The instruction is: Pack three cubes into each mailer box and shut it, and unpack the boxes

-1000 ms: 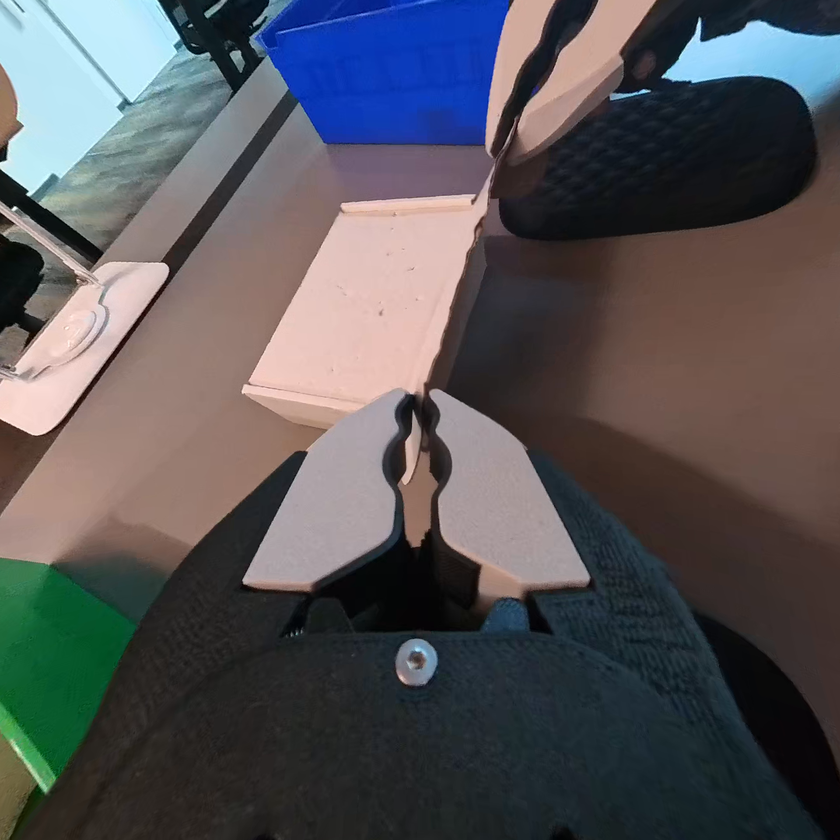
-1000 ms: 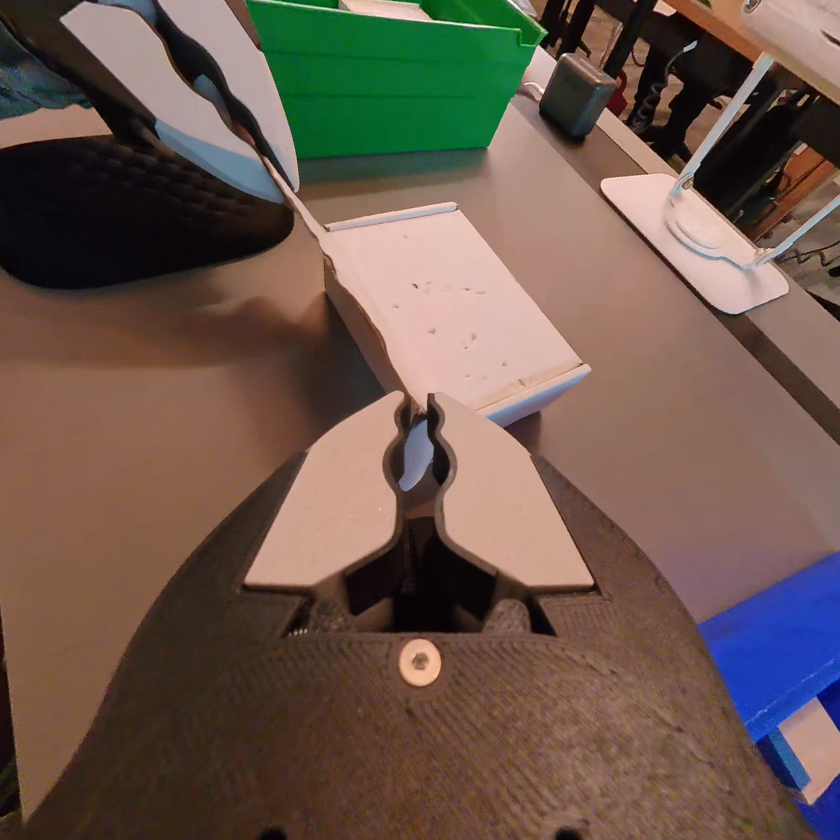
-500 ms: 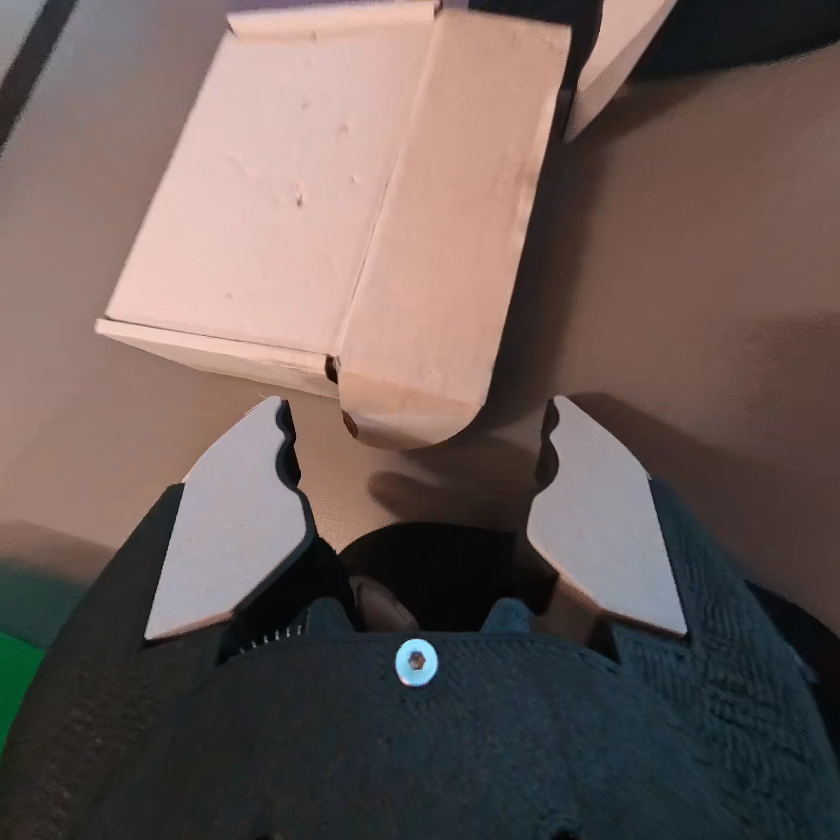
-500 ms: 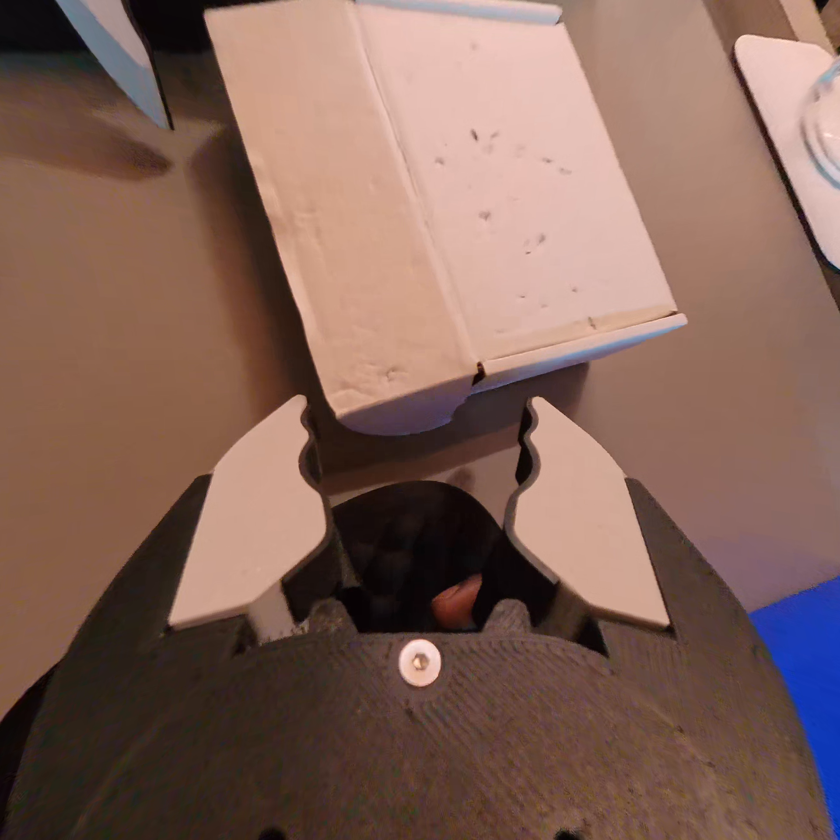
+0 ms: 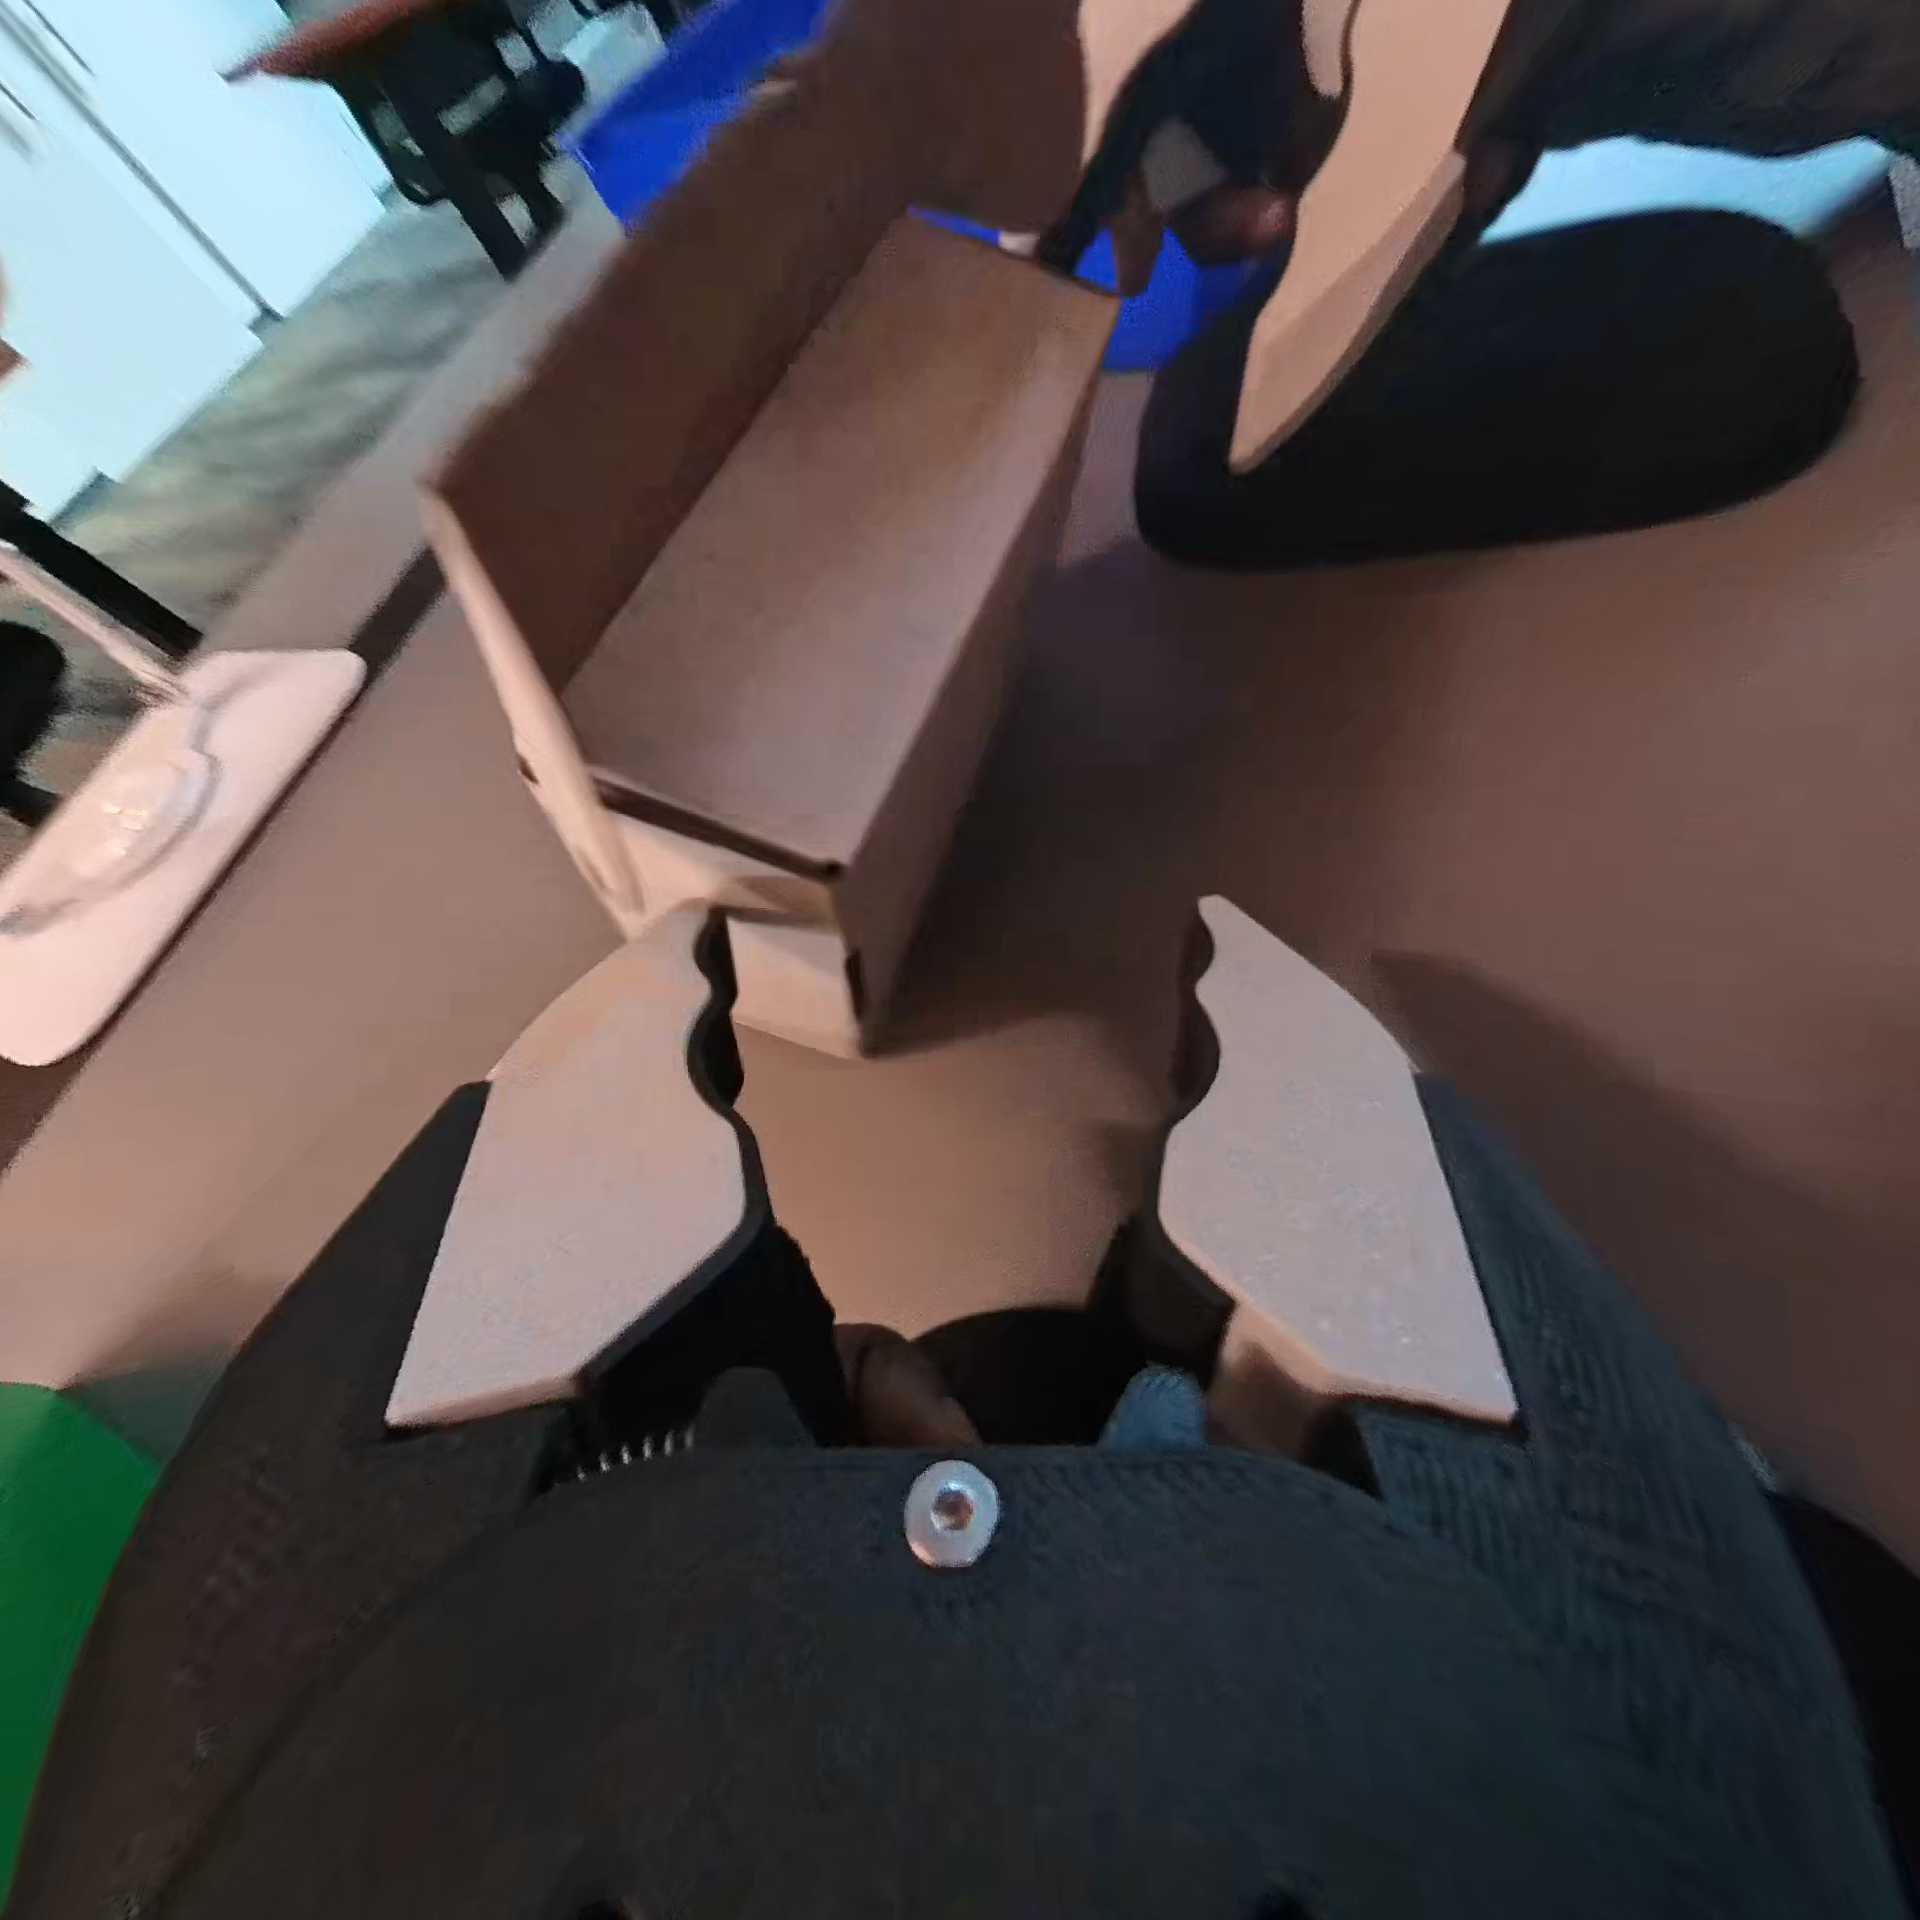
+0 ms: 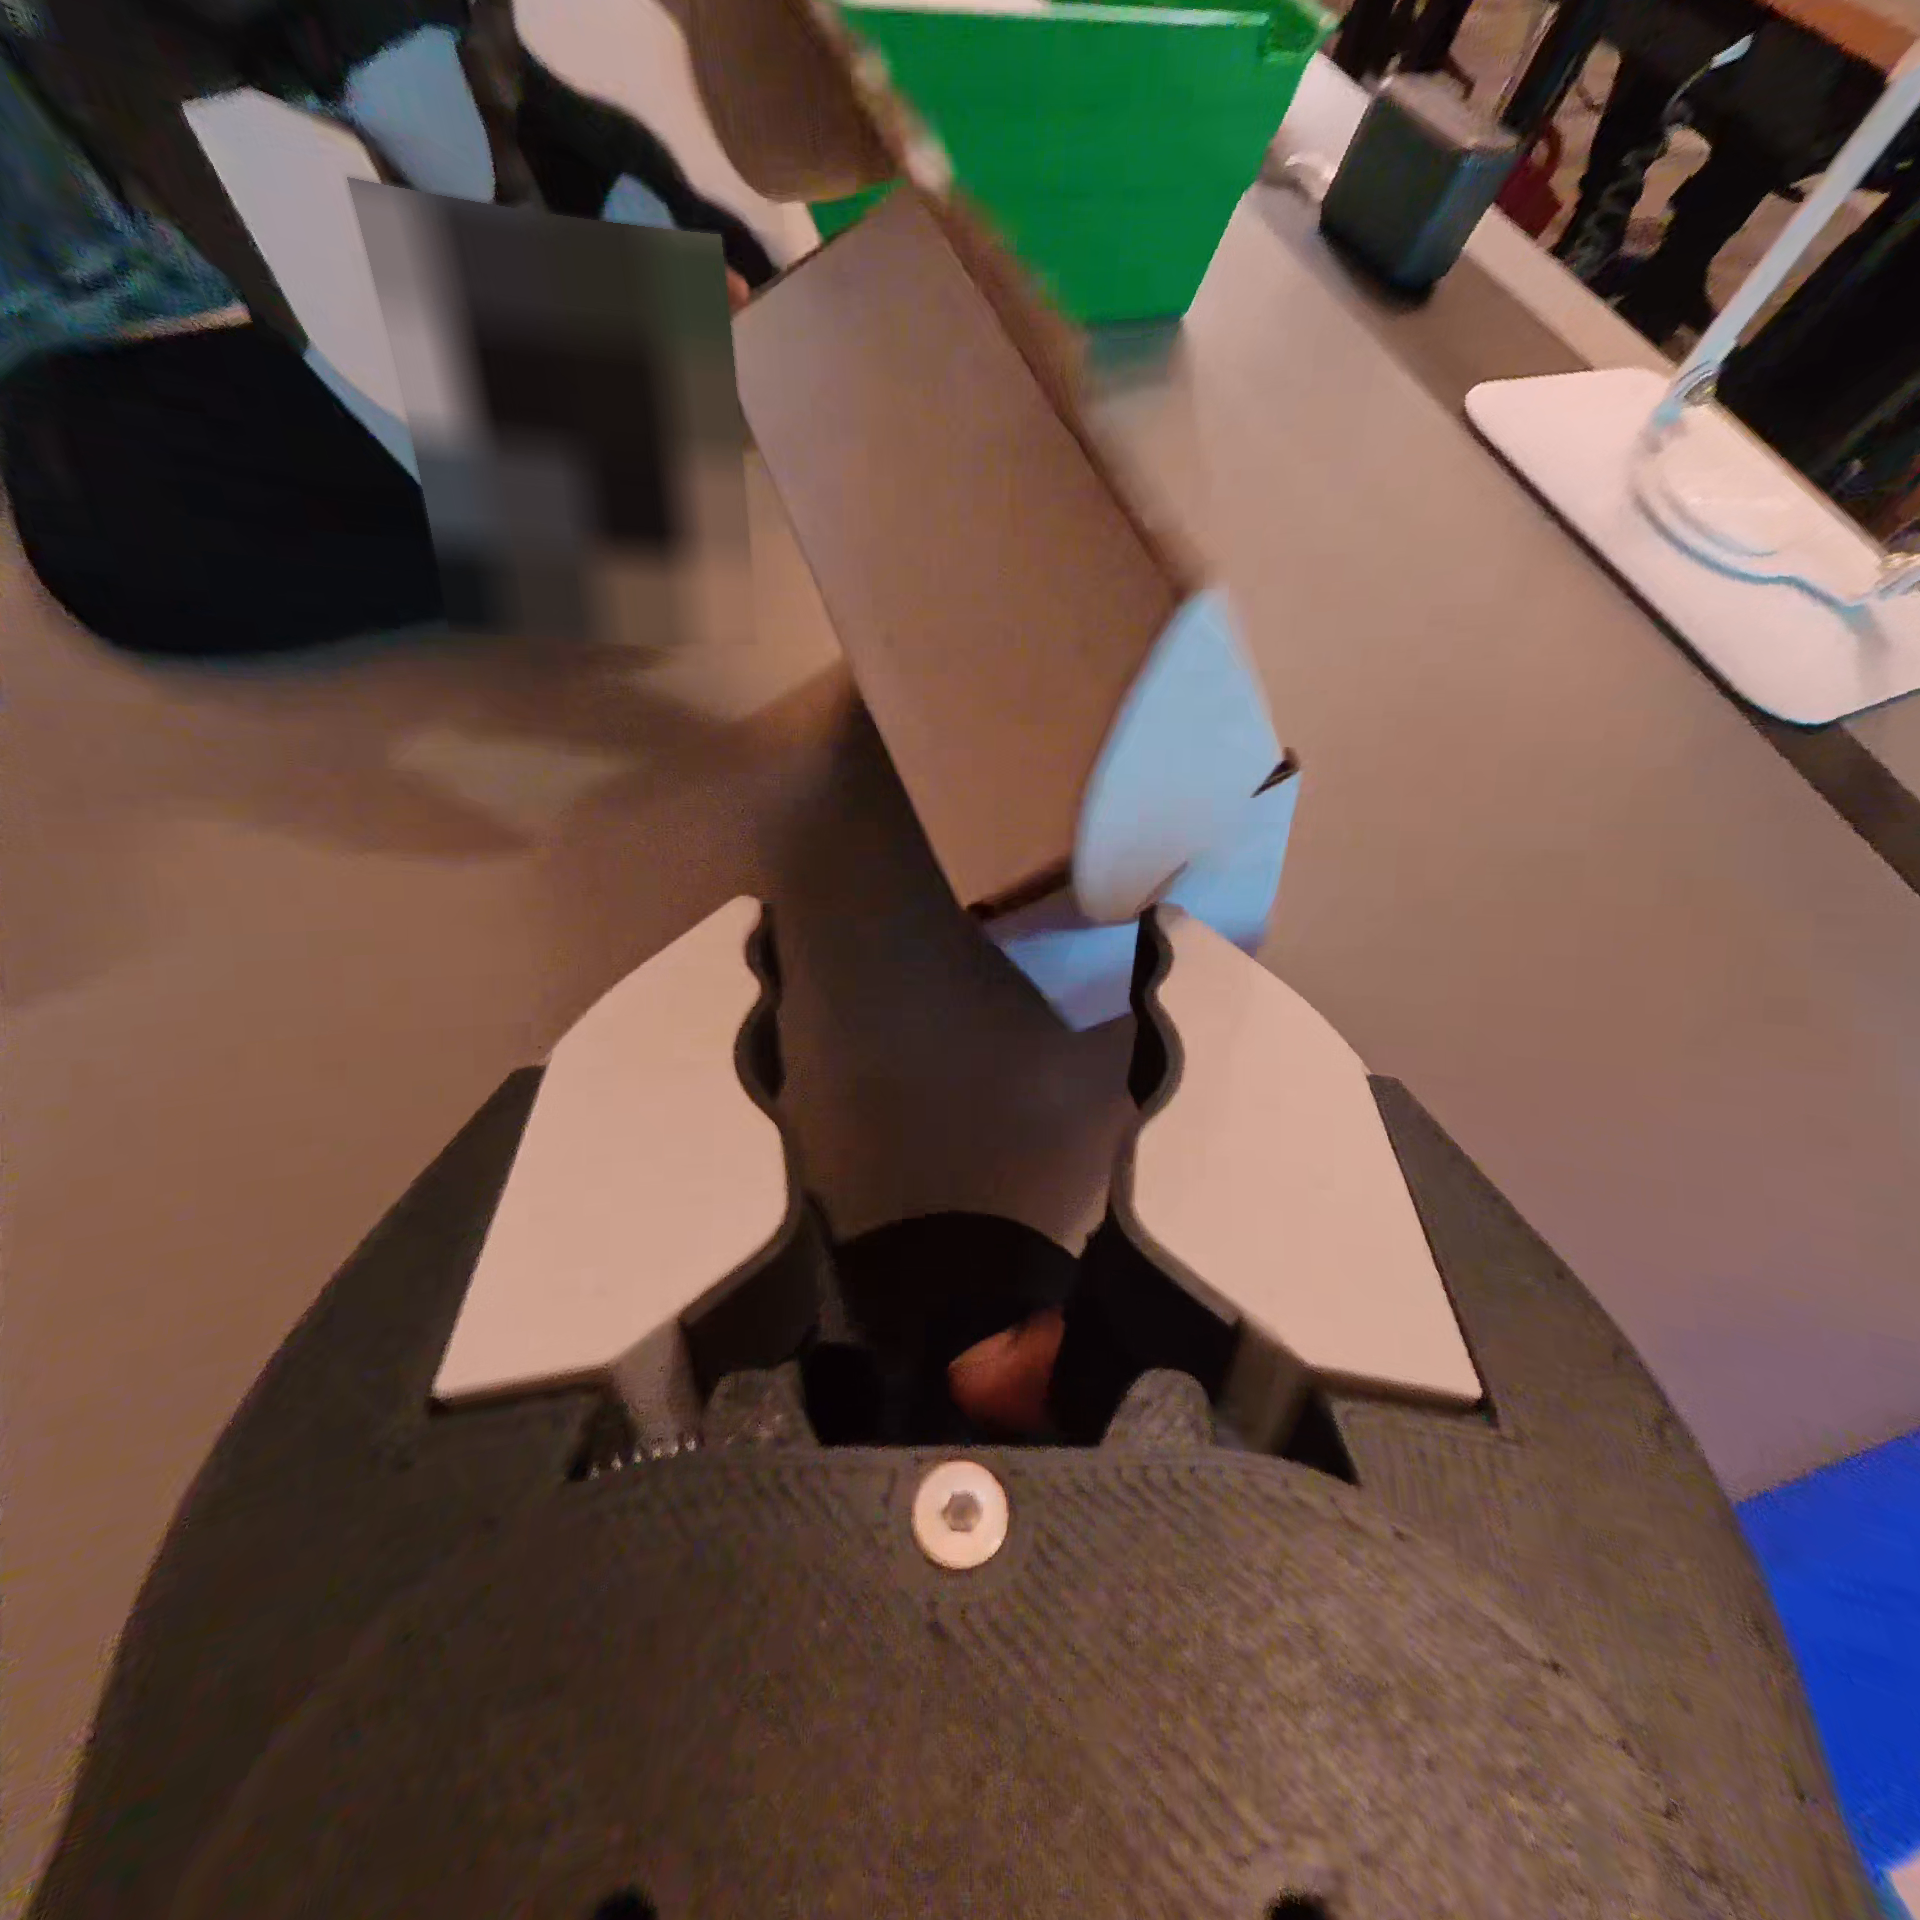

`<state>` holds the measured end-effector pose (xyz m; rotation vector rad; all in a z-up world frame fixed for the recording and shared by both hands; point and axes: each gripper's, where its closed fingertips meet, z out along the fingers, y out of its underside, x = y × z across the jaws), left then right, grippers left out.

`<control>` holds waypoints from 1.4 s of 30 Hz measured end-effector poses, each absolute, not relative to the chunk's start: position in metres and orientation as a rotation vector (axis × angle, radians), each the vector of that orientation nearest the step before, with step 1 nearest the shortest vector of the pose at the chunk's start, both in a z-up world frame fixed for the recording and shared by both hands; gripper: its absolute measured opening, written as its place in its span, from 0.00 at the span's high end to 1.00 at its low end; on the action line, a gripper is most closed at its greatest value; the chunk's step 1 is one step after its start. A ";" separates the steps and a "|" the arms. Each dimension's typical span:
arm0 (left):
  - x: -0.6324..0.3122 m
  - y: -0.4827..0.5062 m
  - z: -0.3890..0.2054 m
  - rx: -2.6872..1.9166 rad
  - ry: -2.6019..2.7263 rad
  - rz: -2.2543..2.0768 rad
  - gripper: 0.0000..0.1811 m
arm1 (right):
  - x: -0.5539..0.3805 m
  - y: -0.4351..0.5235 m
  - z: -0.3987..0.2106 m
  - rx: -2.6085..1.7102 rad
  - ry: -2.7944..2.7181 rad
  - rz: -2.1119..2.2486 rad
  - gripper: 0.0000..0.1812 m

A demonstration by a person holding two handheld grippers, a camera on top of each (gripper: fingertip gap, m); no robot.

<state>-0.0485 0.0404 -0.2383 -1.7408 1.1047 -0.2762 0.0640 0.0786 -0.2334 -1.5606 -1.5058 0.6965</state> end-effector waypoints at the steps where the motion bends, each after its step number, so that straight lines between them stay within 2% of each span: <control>1: -0.049 0.042 -0.233 -1.722 1.081 -0.262 0.57 | 0.064 0.079 -0.229 -1.558 -1.482 0.710 0.65; 9: -0.057 0.054 -0.207 -1.694 0.877 -0.240 0.75 | 0.064 0.087 -0.221 -1.606 -1.353 0.800 0.79; 19: -0.053 0.049 -0.240 -1.792 0.944 -0.215 0.74 | 0.068 0.092 -0.227 -1.618 -1.323 0.773 0.80; 24: -0.054 0.051 -0.239 -1.794 0.928 -0.209 0.73 | 0.067 0.092 -0.234 -1.597 -1.353 0.719 0.71; 26: -0.060 0.056 -0.233 -1.783 0.871 -0.176 0.68 | 0.068 0.098 -0.233 -1.572 -1.345 0.638 0.68; 28: -0.069 0.064 -0.223 -1.759 0.793 -0.125 0.59 | 0.070 0.104 -0.228 -1.532 -1.339 0.542 0.64; 30: -0.068 0.067 -0.213 -1.711 0.766 -0.116 0.56 | 0.068 0.108 -0.220 -1.469 -1.329 0.475 0.63; 32: -0.062 0.068 -0.206 -1.668 0.770 -0.097 0.56 | 0.064 0.107 -0.210 -1.392 -1.331 0.421 0.65; 36: -0.048 0.068 -0.194 -1.591 0.826 -0.036 0.63 | 0.059 0.106 -0.206 -1.314 -1.380 0.280 0.69; 42: -0.048 0.070 -0.197 -1.624 0.823 -0.022 0.65 | 0.058 0.107 -0.208 -1.327 -1.403 0.215 0.70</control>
